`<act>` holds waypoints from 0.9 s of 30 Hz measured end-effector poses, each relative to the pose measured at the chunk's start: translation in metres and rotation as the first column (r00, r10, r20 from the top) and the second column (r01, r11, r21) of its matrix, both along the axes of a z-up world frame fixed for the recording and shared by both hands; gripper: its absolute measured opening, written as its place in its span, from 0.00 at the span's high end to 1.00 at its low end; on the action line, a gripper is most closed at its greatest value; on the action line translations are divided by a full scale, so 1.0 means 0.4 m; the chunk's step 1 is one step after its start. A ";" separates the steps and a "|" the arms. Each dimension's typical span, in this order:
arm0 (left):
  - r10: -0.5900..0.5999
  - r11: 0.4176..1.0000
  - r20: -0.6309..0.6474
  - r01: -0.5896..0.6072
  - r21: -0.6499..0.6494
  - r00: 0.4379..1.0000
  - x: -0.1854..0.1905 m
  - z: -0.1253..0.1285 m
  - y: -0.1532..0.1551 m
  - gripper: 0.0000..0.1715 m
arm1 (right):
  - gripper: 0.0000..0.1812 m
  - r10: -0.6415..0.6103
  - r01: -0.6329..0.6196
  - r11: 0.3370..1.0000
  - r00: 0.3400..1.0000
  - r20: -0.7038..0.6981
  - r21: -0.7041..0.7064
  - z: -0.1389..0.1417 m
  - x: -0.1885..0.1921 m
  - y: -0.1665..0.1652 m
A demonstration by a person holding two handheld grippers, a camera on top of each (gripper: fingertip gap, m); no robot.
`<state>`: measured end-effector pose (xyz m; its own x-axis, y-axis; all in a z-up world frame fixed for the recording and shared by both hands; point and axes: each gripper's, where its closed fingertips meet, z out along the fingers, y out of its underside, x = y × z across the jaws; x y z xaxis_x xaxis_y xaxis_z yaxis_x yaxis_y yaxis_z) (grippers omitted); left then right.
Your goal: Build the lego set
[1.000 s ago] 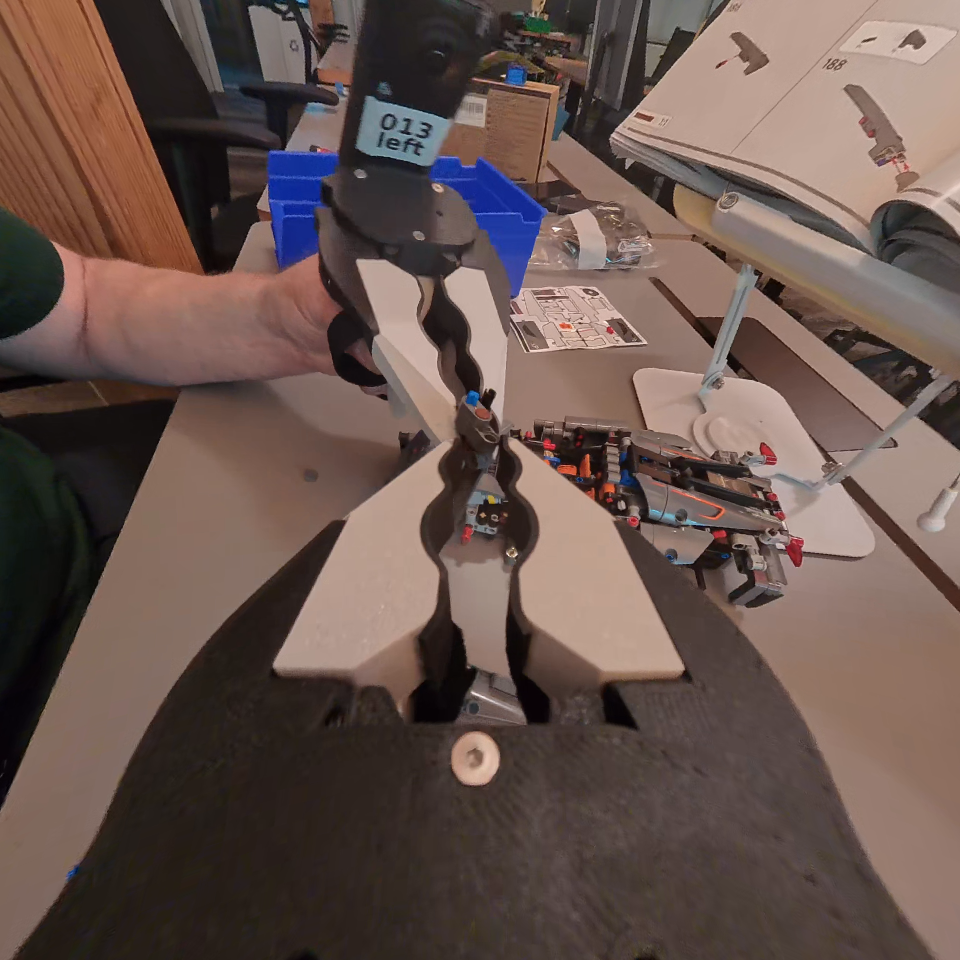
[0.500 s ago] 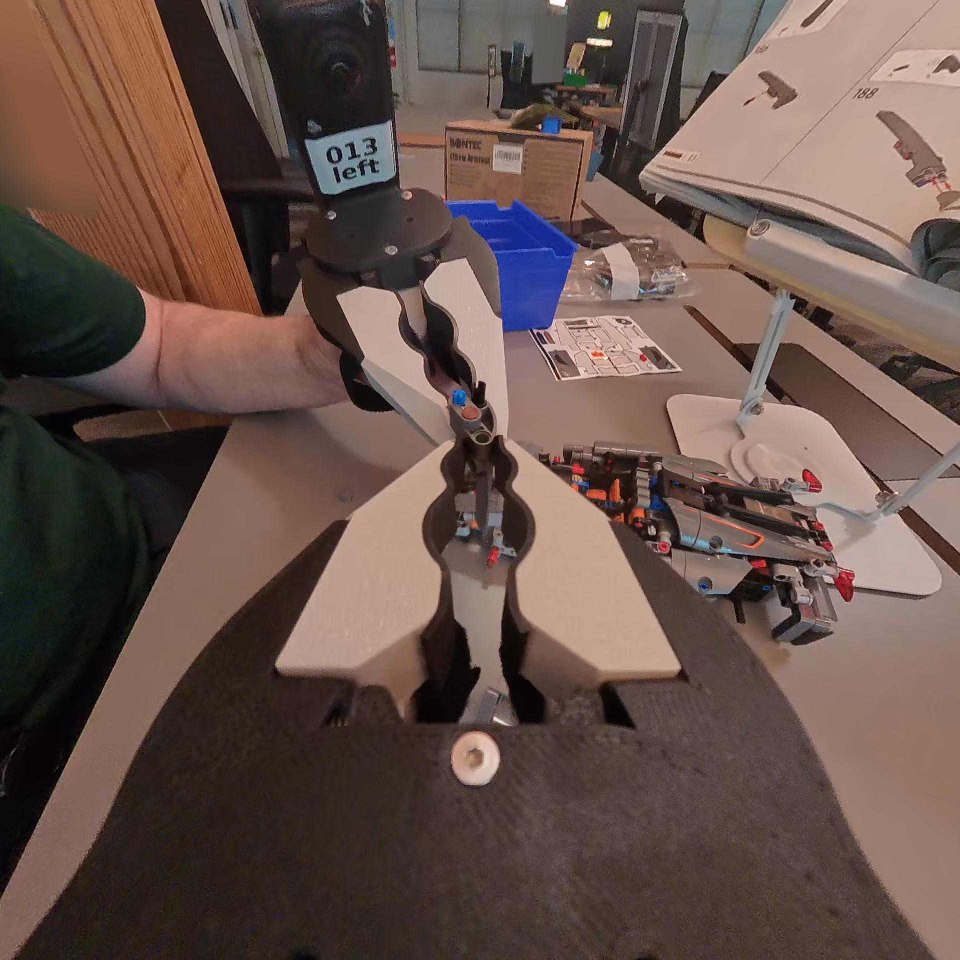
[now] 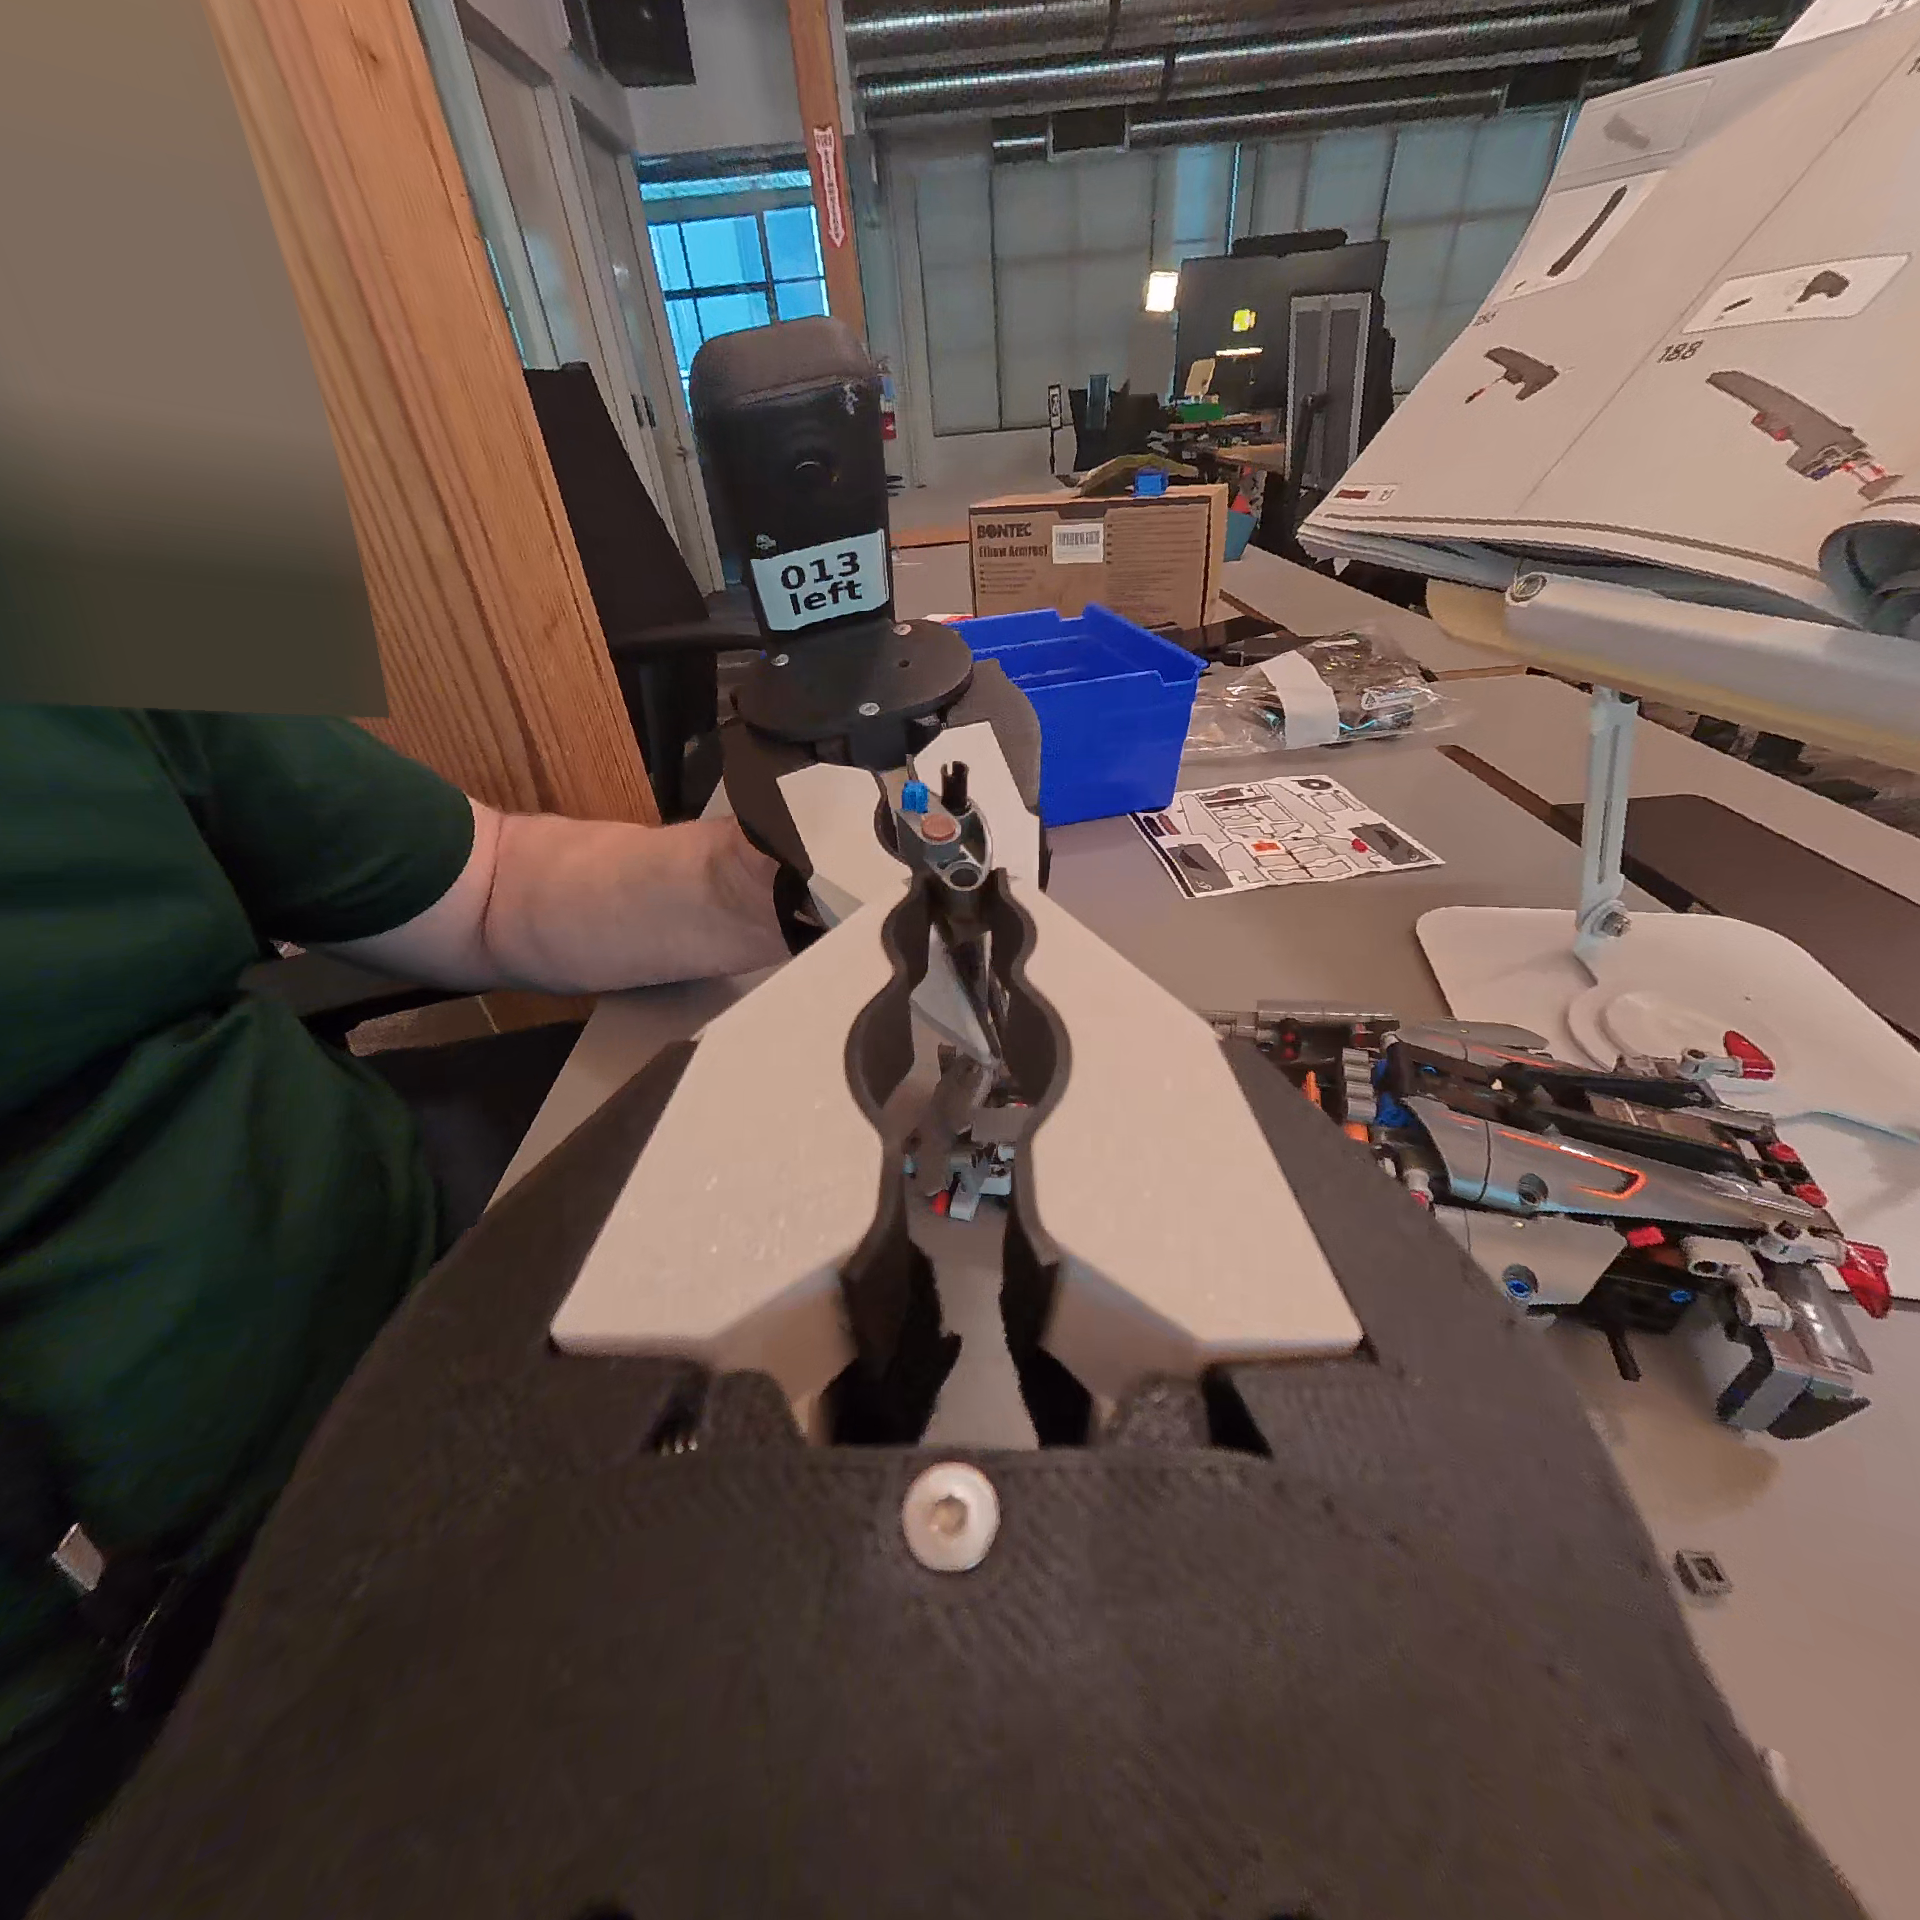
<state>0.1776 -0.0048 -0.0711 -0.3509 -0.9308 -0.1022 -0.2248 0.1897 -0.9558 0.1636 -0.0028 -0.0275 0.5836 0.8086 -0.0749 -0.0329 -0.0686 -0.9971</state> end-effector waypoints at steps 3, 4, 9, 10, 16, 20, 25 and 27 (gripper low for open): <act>0.066 0.997 0.002 -0.066 0.040 0.998 0.002 0.003 0.023 1.00 | 0.94 -0.039 0.039 0.999 0.999 -0.006 0.005 0.000 0.010 0.012; 0.098 0.992 0.003 -0.098 0.082 0.995 0.001 0.002 0.035 1.00 | 0.90 -0.064 0.064 0.998 0.998 0.010 0.007 -0.004 0.016 0.019; 0.272 0.876 0.035 -0.263 0.404 0.962 0.004 -0.015 0.088 1.00 | 0.81 -0.077 0.077 0.997 0.997 -0.007 -0.017 -0.004 0.037 0.025; 0.291 0.850 0.043 -0.279 0.448 0.956 0.005 -0.019 0.092 1.00 | 0.79 -0.068 0.068 0.997 0.998 0.002 -0.025 -0.010 0.032 0.025; 0.382 0.710 0.085 -0.351 0.610 0.920 0.007 -0.028 0.118 1.00 | 0.87 -0.115 0.122 0.989 0.990 0.085 -0.081 -0.062 0.021 0.052; 0.371 0.707 0.089 -0.343 0.618 0.925 0.011 -0.030 0.112 1.00 | 0.88 -0.133 0.141 0.987 0.986 0.099 -0.077 -0.062 0.030 0.053; 0.226 0.787 0.059 -0.218 0.578 0.972 0.005 -0.036 0.069 0.90 | 0.88 -0.115 0.120 0.992 0.986 0.118 -0.037 -0.052 0.025 0.041; 0.176 0.850 0.042 -0.174 0.497 0.983 0.001 -0.030 0.049 0.83 | 0.88 -0.109 0.111 0.994 0.983 0.145 -0.007 -0.050 0.019 0.035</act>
<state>0.1781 0.0149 -0.0831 -0.1888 -0.8028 -0.5656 -0.3032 0.5955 -0.7440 0.1712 0.0114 -0.0476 0.6745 0.7382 0.0047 0.1027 -0.0876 -0.9908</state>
